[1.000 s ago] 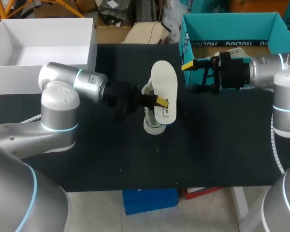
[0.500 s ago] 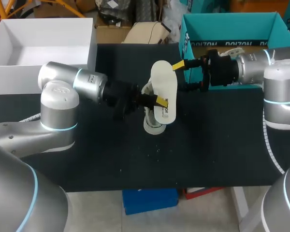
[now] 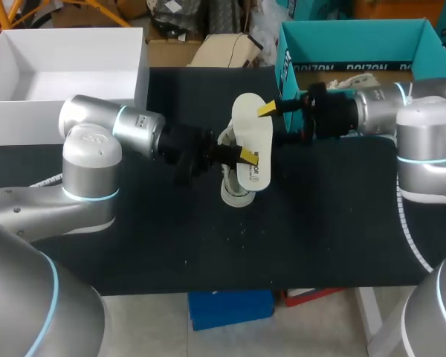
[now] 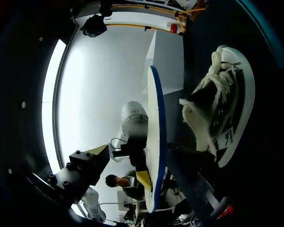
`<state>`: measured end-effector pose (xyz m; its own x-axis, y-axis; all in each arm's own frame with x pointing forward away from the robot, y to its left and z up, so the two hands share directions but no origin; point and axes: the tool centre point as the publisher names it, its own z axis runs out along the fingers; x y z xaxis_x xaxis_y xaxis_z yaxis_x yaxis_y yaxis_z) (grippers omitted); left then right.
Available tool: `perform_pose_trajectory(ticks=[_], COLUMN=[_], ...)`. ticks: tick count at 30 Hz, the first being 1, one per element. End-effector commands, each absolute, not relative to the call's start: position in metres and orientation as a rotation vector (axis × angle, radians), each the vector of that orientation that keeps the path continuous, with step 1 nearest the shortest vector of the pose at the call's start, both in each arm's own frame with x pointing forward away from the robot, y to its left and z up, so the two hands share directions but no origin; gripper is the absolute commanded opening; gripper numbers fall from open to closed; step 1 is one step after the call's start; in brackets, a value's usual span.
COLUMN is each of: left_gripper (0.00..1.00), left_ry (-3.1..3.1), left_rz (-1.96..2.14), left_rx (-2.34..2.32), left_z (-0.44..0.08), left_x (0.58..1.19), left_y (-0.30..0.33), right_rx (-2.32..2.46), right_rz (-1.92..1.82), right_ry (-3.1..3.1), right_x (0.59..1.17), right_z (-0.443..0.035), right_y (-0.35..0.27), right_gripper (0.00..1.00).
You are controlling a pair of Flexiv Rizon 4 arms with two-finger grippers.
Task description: Take the shoe out of the shoebox, open the shoe tongue, remove and reinsert the insole, then place the shoe into the shoebox
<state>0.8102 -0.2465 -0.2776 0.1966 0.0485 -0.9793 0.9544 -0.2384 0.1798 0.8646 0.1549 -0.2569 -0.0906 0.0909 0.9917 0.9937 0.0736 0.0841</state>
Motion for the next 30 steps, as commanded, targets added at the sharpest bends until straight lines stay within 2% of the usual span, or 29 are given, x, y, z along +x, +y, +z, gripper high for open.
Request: perform_pose_trajectory(ticks=[1,7,9,10,12,22,23,24,25,30], left_gripper=[0.0,0.0,0.0,0.0,0.0,0.0,0.06,0.57,1.0,1.0], left_ry=[0.996,0.996,0.996,0.996,0.996,0.996,1.024,1.047,1.116,1.359], left_rz=[-1.191,-1.191,-1.191,-1.191,-1.191,-1.191,-1.172,-1.163,-1.14,-1.018], left_rx=[1.518,1.518,1.518,1.518,1.518,1.518,1.51,1.502,1.488,1.533], left_z=[-0.278,-0.278,-0.278,-0.278,-0.278,-0.278,-0.276,-0.274,-0.269,-0.252], left_x=[0.81,0.81,0.81,0.81,0.81,0.81,0.809,0.808,0.806,0.792], left_y=[-0.247,-0.247,-0.247,-0.247,-0.247,-0.247,-0.246,-0.246,-0.243,-0.229], right_rx=[-1.177,-1.18,-1.18,-1.182,-1.188,-1.188,-1.188,-1.188,-1.188,-1.188], right_rz=[-1.167,-1.162,-1.159,-1.155,-1.126,-1.126,-1.126,-1.126,-1.126,-1.126], right_ry=[-1.384,-1.386,-1.387,-1.39,-1.411,-1.411,-1.411,-1.411,-1.411,-1.411], right_x=[0.869,0.87,0.87,0.87,0.869,0.869,0.869,0.869,0.869,0.869], right_z=[-0.258,-0.261,-0.262,-0.263,-0.265,-0.265,-0.265,-0.265,-0.265,-0.265], right_y=[0.161,0.162,0.163,0.163,0.165,0.165,0.165,0.165,0.165,0.165], right_gripper=[0.47,0.44,0.36,0.31,0.0,0.0,0.0,0.0,0.0,0.0])
